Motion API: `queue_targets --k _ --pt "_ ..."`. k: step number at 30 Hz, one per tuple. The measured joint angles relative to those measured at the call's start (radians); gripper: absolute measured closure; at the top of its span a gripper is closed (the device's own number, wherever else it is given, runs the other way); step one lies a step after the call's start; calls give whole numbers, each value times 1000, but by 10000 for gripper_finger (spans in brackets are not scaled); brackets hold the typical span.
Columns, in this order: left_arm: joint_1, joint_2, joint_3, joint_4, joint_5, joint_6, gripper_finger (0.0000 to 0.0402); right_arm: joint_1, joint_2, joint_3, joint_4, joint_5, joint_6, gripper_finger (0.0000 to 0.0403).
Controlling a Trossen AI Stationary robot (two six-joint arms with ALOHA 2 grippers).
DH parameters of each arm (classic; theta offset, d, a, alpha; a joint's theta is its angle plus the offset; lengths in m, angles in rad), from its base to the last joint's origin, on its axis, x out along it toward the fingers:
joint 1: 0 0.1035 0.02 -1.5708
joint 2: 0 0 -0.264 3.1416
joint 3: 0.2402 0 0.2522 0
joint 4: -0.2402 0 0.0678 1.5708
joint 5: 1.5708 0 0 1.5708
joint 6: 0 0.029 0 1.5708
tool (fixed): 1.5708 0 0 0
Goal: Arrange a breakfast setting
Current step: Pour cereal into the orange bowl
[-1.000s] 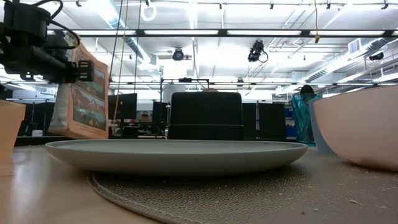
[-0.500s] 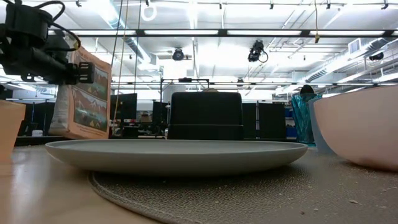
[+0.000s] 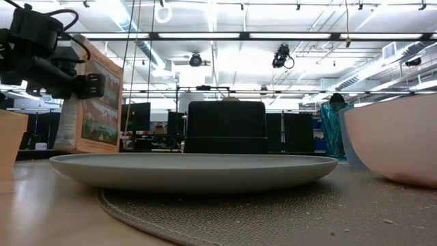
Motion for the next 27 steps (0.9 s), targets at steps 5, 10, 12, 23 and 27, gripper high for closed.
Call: queue_targets --k 5,10,12,23,27 --pt "-17 1 16 -8 -11 36 214 0 0 0 0 -2 11 268" --pt "-42 0 62 -17 -20 35 174 0 0 0 0 -4 26 268" --pt "-57 0 73 -18 -21 34 164 0 0 0 0 -4 26 268" --pt "-118 0 207 -21 -43 91 147 0 0 0 -1 -5 34 268" --pt "-158 0 232 -23 -79 185 147 0 0 0 -1 -5 34 268"
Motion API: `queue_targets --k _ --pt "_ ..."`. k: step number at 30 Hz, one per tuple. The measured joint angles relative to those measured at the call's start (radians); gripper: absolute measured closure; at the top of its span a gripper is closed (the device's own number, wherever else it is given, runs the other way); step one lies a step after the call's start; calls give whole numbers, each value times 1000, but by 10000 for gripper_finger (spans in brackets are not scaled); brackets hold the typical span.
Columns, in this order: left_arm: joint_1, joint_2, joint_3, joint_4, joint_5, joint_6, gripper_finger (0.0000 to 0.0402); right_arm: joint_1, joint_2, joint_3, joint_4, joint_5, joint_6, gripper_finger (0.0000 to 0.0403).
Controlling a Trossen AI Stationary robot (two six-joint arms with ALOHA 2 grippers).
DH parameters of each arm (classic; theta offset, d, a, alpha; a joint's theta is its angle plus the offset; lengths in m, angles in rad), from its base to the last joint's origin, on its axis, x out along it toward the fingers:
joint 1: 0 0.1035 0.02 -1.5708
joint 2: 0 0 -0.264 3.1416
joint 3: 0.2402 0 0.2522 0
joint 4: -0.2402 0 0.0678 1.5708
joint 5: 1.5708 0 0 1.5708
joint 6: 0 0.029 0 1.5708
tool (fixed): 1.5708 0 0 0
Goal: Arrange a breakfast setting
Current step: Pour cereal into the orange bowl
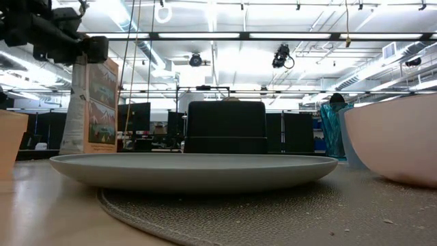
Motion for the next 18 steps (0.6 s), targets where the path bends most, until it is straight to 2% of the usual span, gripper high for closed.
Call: queue_targets --k 5,12,18 --pt "-53 0 32 -20 -69 93 147 0 0 0 0 0 0 268" --pt "-109 0 94 -215 -76 97 147 0 0 0 0 0 -2 268" --pt "-148 0 219 -364 -76 80 147 0 0 0 0 0 0 268"
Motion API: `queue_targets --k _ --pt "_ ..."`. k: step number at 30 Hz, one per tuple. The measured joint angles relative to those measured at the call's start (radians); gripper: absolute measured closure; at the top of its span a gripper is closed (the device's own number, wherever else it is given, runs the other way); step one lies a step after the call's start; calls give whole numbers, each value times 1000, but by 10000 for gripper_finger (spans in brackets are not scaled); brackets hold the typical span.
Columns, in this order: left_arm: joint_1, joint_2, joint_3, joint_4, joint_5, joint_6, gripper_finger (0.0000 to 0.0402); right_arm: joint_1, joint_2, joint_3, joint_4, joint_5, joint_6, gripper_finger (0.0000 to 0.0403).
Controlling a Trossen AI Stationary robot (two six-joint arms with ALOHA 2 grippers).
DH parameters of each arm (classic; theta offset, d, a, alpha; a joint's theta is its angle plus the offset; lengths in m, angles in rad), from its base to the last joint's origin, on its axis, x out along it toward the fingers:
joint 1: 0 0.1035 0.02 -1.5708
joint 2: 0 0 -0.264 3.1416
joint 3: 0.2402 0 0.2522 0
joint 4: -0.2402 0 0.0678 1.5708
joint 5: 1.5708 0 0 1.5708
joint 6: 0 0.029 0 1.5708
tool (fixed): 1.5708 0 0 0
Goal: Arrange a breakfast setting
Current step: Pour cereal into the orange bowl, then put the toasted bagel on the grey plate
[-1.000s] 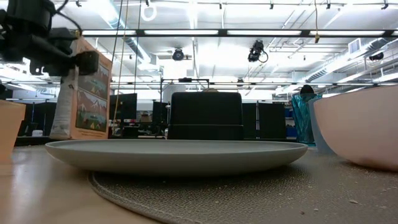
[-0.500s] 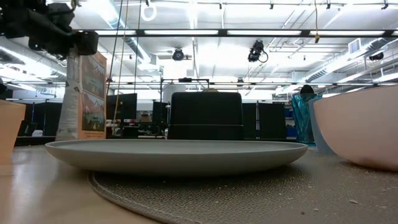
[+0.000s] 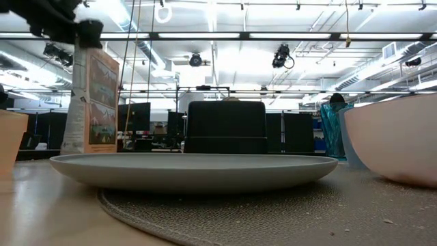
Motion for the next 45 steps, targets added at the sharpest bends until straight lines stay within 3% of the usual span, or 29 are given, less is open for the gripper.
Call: queue_targets --k 8,13,16,19,25,27,33,45 --pt "-52 0 160 -53 26 -18 147 0 0 0 0 0 -3 268" --pt "-90 6 273 -51 42 53 147 0 0 0 0 0 -1 268" --pt "-114 6 324 -53 120 64 148 0 0 0 0 0 -1 268" --pt "-144 6 372 -85 380 10 148 0 0 0 0 0 -4 268" --pt "-201 42 380 -180 1221 -218 148 0 0 0 -7 0 -9 268" --pt "-221 66 357 -197 1356 -312 148 0 0 0 -9 -2 -20 268" --pt "-290 142 297 -232 1372 -405 165 0 0 0 -7 2 -49 268" --pt "-404 210 286 -218 1274 -189 193 -61 4 0 -8 49 -8 268"
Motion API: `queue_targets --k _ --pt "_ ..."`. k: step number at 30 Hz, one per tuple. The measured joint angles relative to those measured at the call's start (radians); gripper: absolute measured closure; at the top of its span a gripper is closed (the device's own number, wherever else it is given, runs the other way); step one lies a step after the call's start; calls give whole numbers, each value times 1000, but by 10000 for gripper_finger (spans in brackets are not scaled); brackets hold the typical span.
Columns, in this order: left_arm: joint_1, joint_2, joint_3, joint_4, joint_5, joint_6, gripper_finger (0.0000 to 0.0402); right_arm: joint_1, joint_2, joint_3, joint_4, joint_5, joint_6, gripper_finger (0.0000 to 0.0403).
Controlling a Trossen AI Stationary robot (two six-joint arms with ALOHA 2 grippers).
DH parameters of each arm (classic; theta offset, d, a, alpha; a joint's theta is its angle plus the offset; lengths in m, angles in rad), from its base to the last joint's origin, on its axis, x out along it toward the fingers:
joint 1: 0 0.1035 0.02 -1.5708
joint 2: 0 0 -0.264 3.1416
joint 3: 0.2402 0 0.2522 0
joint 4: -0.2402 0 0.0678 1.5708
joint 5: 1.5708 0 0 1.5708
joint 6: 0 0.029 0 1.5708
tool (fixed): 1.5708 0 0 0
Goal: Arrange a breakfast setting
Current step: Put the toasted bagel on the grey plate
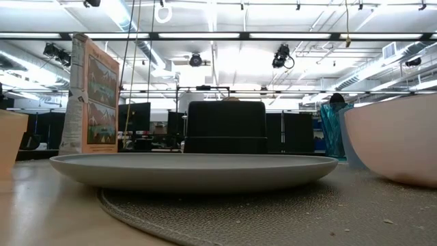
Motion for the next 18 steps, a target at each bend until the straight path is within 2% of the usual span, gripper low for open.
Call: queue_targets --k 4,6,12,18 --pt "-25 1 0 -74 -1 106 194 -15 2 -47 92 128 -57 268" --pt "-32 2 0 -91 -1 163 194 -32 2 -80 193 155 -87 268" --pt "-36 0 0 -97 -49 221 194 -91 2 -158 441 160 -170 268" --pt "-36 7 0 -101 -53 174 194 -162 2 -204 525 130 -278 268"
